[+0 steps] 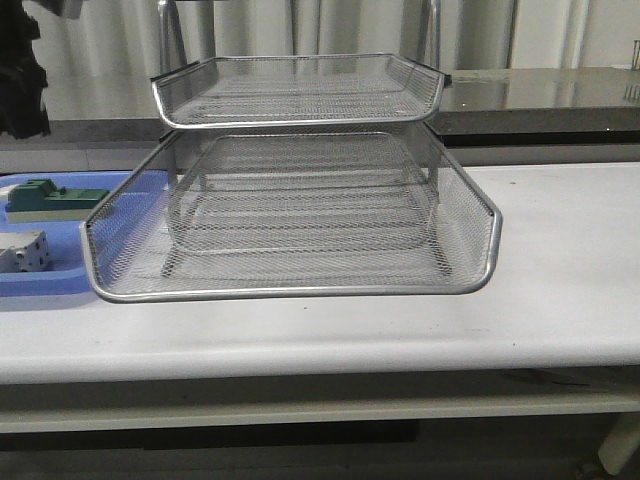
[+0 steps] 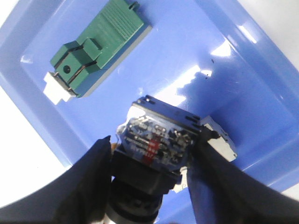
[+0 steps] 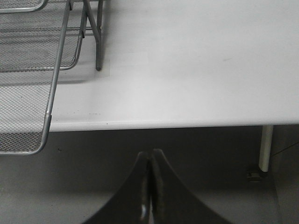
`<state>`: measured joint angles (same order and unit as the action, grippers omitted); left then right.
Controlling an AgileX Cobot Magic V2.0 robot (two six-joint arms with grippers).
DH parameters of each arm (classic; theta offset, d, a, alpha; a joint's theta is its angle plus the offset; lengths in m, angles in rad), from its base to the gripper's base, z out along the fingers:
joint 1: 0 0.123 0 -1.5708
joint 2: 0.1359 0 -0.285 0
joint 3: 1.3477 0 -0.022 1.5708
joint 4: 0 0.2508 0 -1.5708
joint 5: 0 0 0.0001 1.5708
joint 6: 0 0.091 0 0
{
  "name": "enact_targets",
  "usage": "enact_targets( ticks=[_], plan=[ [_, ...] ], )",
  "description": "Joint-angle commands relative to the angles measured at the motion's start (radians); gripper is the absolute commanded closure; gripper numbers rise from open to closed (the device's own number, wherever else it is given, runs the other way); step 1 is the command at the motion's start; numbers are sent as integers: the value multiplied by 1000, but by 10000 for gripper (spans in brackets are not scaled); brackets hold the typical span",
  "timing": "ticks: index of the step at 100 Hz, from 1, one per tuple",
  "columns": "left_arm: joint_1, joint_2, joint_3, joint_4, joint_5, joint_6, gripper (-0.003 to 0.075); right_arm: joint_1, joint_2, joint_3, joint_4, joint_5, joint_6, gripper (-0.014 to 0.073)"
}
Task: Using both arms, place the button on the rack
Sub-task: 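Lift the button and carry it over the pulled-out mesh tray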
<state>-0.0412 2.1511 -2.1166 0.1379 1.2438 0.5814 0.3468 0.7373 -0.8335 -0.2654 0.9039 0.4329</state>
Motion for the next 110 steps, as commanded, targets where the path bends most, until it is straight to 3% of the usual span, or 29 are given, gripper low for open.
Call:
enact_targets(
  ticks=[1, 22, 41, 85, 110],
  plan=[
    [4, -111, -32, -46, 27, -22, 556, -2, -4, -23, -18, -48, -4, 660],
    [0, -202, -31, -177, 29, -58, 555, -2, -4, -23, -18, -48, -4, 660],
    [-55, -289, 12, -182, 29, -62, 555, -2, -4, -23, -18, -48, -4, 660],
    [-344, -378, 197, -189, 29, -87, 556, -2, -4, -23, -18, -48, -4, 660],
    [-477, -352, 219, -189, 13, -87, 556, -2, -4, -23, -18, -48, -4, 660]
  ],
)
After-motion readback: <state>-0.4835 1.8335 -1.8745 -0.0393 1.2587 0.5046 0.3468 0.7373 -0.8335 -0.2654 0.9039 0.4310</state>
